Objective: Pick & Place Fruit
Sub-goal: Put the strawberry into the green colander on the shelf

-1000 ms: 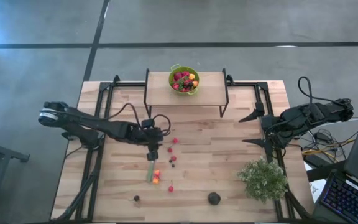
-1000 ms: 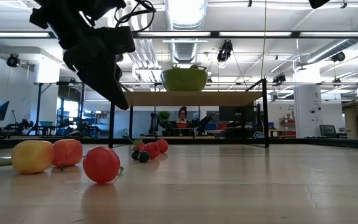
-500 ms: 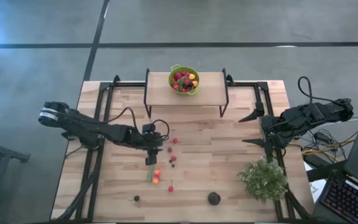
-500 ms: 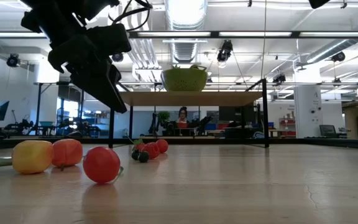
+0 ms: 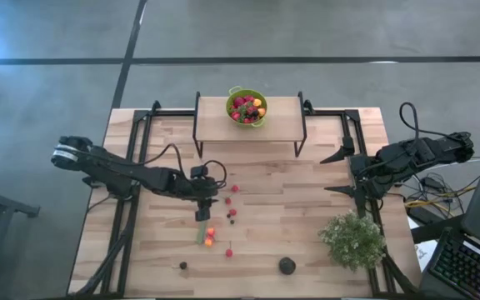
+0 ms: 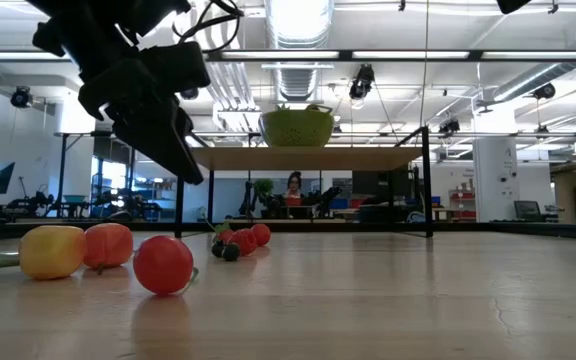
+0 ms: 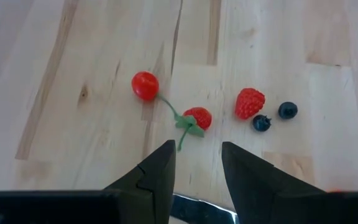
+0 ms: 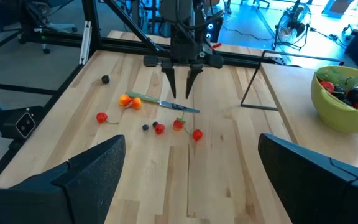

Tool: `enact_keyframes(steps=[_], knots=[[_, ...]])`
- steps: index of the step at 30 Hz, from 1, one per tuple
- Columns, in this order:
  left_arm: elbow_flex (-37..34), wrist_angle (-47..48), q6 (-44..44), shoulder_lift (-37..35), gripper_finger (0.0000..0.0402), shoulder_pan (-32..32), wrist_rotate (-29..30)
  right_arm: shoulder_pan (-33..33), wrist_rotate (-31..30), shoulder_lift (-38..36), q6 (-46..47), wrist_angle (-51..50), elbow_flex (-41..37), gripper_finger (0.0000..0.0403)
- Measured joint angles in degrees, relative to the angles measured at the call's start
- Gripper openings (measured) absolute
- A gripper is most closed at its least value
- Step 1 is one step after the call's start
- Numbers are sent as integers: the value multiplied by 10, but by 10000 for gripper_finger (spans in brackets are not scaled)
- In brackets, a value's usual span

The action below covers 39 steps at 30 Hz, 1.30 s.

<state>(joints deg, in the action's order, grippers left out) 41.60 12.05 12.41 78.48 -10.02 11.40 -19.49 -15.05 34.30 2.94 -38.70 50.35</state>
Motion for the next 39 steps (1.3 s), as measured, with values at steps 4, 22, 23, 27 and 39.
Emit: enact_keyframes(steps=[4, 22, 23, 27, 39], knots=[[-7, -1, 18, 0, 138, -1, 0, 0, 0, 0, 0, 0, 0, 363], [-47, -73, -26, 0, 138, -3, -16, 0, 0, 0, 0, 0, 0, 363], [-51, -84, -26, 3, 138, -3, -13, 0, 0, 0, 0, 0, 0, 363], [-53, -94, -27, 18, 138, -3, 10, 0, 0, 0, 0, 0, 0, 363], [-52, -135, -47, 69, 138, -2, 31, 0, 0, 0, 0, 0, 0, 363]])
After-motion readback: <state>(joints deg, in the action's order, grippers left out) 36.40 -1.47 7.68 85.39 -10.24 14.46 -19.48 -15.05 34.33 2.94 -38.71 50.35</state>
